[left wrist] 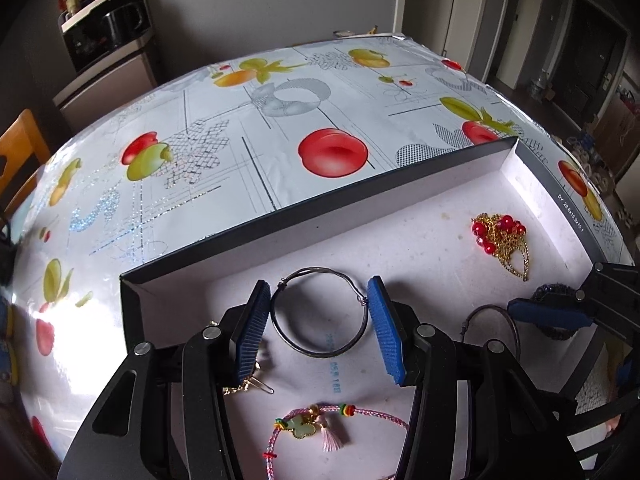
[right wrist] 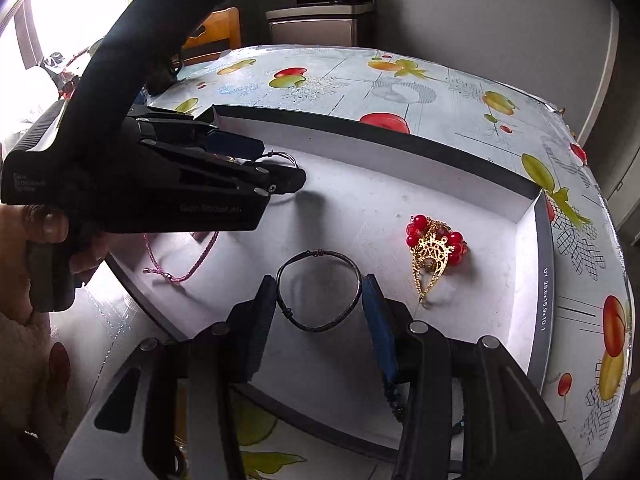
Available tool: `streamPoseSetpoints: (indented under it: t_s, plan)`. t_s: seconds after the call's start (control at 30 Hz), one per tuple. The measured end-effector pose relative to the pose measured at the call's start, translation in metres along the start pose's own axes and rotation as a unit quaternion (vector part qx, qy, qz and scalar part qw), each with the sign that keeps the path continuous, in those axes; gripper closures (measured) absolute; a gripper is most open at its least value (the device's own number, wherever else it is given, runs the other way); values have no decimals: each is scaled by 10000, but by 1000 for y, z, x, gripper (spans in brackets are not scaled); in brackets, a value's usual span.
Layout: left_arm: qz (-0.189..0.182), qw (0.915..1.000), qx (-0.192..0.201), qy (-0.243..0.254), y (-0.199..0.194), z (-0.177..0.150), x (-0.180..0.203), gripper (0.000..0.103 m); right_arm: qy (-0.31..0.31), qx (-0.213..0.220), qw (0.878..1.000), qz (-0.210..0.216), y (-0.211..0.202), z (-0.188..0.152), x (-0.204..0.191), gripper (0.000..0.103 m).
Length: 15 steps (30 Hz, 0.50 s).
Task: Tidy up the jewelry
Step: 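Carry the silver hoop and black cord bracelet down into the black box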
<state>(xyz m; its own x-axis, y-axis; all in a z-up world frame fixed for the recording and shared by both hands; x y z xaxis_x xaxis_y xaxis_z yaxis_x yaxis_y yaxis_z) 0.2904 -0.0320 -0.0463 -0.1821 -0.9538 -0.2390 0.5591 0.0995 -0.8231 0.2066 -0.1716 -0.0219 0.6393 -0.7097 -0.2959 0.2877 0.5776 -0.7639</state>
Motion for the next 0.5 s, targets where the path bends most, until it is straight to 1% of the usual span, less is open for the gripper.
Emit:
streamPoseSetpoints:
  t_s: [0.13, 0.33, 0.4, 0.43, 0.47, 0.5]
  plan:
    - [-85, 9999, -75, -40, 2, -1, -2, 50, 71, 9, 10000, 37, 0, 0, 2, 59]
    - [-78, 9999, -65, -36, 1, -1, -1, 50, 135, 15, 9999, 70, 2, 1, 3, 58]
    - [-67, 9999, -48, -63, 0, -1, -2, 49, 122, 22, 9999, 89, 2, 1, 2, 55]
    - [-38, 10000, -20, -70, 0, 0, -2, 49, 127, 32, 9999, 99, 2, 1, 2, 47]
    - [-16, 10000, 12, -70, -1, 0, -2, 47, 126, 63, 9998, 103, 1, 1, 2, 44]
    - [13, 10000, 43, -77, -3, 0, -3, 46, 109, 95, 9998, 106, 0, 2, 1, 44]
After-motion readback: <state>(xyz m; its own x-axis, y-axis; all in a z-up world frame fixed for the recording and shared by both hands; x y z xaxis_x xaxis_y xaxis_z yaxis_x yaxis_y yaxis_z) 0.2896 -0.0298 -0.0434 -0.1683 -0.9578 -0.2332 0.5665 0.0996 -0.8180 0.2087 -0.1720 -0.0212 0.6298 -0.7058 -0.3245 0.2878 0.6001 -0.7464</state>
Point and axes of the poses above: each gripper's, at about its wrist camera, not at the fingertips, and y roughly the way its jaws point, x to its right, z to its top, the point moved 4 cm from there along y, roughly the way its jaws point, and after that the axes turned 14 degrees about z, right-handed, at the moved point
